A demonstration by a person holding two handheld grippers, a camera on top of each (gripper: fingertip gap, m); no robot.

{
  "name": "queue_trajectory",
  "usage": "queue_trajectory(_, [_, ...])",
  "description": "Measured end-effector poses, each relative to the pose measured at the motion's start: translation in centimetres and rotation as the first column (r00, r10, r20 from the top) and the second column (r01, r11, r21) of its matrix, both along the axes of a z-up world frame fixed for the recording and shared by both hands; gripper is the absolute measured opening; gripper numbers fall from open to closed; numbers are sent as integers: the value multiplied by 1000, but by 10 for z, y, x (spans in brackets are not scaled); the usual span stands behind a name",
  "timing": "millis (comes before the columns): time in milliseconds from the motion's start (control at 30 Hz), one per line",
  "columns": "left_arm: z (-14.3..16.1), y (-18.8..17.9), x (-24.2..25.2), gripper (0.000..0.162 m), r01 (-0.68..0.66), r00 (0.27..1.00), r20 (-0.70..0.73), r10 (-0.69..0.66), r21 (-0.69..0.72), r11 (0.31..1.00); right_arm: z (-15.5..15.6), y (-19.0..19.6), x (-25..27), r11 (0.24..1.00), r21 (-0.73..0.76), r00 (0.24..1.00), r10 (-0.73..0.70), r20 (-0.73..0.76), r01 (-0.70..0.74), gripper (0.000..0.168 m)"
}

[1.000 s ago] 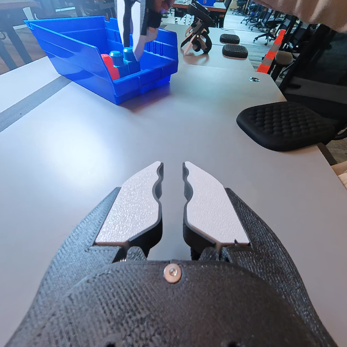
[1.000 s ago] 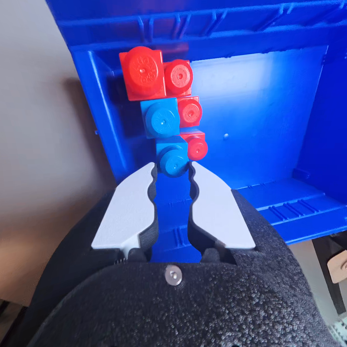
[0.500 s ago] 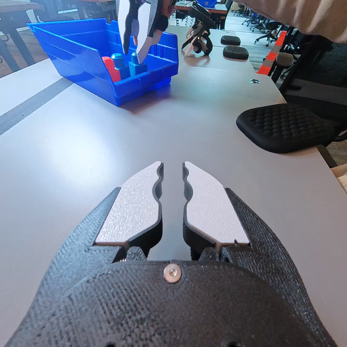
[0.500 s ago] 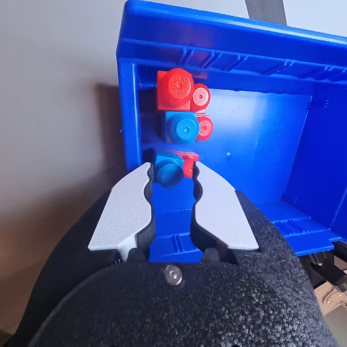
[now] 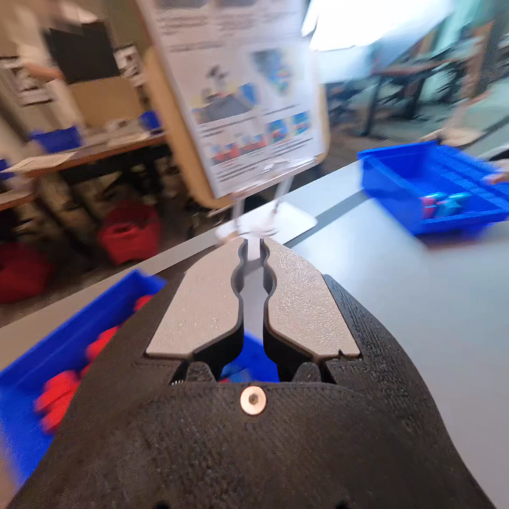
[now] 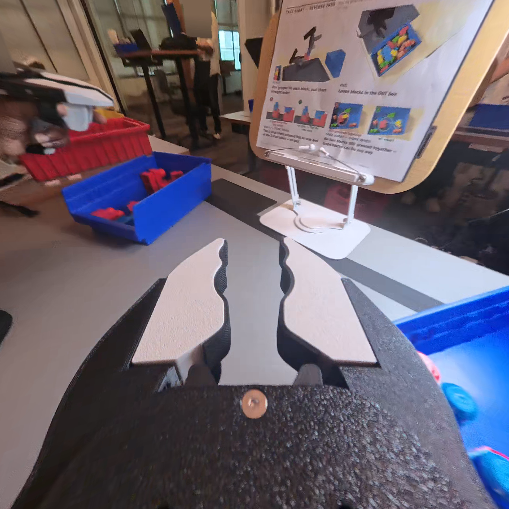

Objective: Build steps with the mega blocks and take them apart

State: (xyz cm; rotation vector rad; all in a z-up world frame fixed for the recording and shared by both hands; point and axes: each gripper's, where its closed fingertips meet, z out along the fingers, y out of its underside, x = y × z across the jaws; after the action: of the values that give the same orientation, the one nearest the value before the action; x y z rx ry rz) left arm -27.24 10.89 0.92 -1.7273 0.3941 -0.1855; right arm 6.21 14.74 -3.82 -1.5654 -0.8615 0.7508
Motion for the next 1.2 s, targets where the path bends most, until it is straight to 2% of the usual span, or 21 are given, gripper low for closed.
queue_trajectory(100, [-16,27,-93,21,-244,967,-110,228,-173,954,-23,-10,-23,999,-45,997,4,-83,-8,36])
queue_trajectory(167, [-45,37,-150,34,-399,911,-244,333,-312,862,-38,-14,-31,998,-59,996,9,-92,-15,35])
queue_trajectory(233, [-77,40,-195,34,-519,833,-422,358,-372,769,-48,-18,-35,999,-37,998,21,-66,-23,33])
queue_trajectory(367, [-149,32,-233,46,-599,722,-676,148,-503,623,-56,-19,-34,999,14,999,37,-37,-37,31])
queue_trajectory(467, [-179,30,-248,48,-630,599,-800,-41,-502,592,-64,-16,-32,999,4,999,41,-34,-40,29])
queue_trajectory(533, [-191,32,-253,44,-636,504,-851,-145,-479,604,-72,-13,-31,999,-16,999,40,-30,-41,27])
queue_trajectory(567, [-193,35,-257,38,-647,441,-880,-178,-448,617,-76,-11,-31,999,-26,999,40,-24,-40,27])
queue_trajectory(633, [-201,37,-260,23,-650,363,-898,-248,-434,624,-83,-8,-31,998,-43,999,38,-10,-39,26])
queue_trajectory(667, [-202,40,-263,24,-648,297,-916,-269,-401,647,-87,-7,-31,998,-49,999,39,-2,-39,26])
queue_trajectory(700, [-198,44,-266,14,-640,221,-934,-280,-355,681,-89,-6,-32,998,-53,999,40,6,-39,26])
queue_trajectory(733, [-197,46,-265,13,-627,202,-938,-283,-346,698,-92,-6,-31,998,-53,999,39,14,-38,25])
queue_trajectory(767, [-196,44,-265,12,-627,211,-935,-285,-353,694,-94,-6,-31,998,-52,999,38,22,-37,25])
queue_trajectory(833, [-183,42,-255,4,-577,223,-933,-281,-359,734,-96,-7,-31,998,-45,999,40,34,-38,24])
queue_trajectory(1000, [-136,26,-220,4,-454,380,-910,-165,-339,824,-98,-11,-39,996,-54,997,72,22,-70,23])
queue_trajectory(1100, [-104,21,-165,4,-283,544,-837,-62,-252,925,-95,-24,-50,989,-70,991,130,-7,-130,24])
queue_trajectory(1200, [-62,8,-74,4,-50,695,-719,16,-26,998,-85,-50,-66,961,-115,967,242,-78,-250,27])
